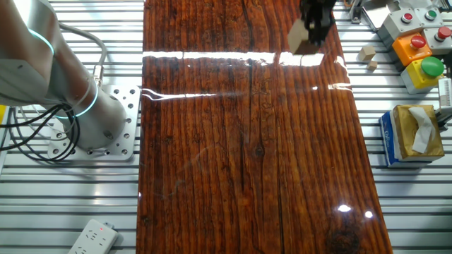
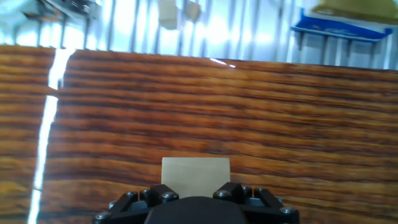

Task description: Pick up the small block on the left and move it to the right

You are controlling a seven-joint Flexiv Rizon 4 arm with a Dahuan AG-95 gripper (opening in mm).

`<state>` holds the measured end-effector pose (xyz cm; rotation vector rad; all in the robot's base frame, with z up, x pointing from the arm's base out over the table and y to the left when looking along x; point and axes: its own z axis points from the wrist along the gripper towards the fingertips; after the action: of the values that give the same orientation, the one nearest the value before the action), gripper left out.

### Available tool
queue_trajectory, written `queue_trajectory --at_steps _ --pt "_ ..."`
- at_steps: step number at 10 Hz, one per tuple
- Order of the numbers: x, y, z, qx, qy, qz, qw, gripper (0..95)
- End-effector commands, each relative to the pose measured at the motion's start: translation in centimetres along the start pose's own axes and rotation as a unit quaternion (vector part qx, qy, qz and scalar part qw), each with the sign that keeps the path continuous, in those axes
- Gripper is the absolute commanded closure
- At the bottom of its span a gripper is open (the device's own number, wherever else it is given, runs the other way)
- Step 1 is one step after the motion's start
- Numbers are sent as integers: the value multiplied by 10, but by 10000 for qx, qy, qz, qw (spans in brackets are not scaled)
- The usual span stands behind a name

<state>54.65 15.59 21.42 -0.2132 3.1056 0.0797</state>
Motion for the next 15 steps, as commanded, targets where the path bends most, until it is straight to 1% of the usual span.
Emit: queue_trajectory --at_steps 1,3,5,6,7,9,10,13,15 --pt "-8 29 3 -20 -27 241 9997 950" --pt "-11 52 7 -9 -79 398 9992 950" --pt "-12 70 10 0 -123 557 9984 950" --pt "-12 85 14 14 -201 679 9975 950" --pt "-12 91 16 14 -240 732 9970 950" --pt "-11 112 24 47 -370 901 9952 950" --pt "-10 119 27 50 -413 960 9945 950" --pt "-7 133 32 63 -466 1092 9929 950" --pt "-6 137 34 66 -479 1133 9924 950"
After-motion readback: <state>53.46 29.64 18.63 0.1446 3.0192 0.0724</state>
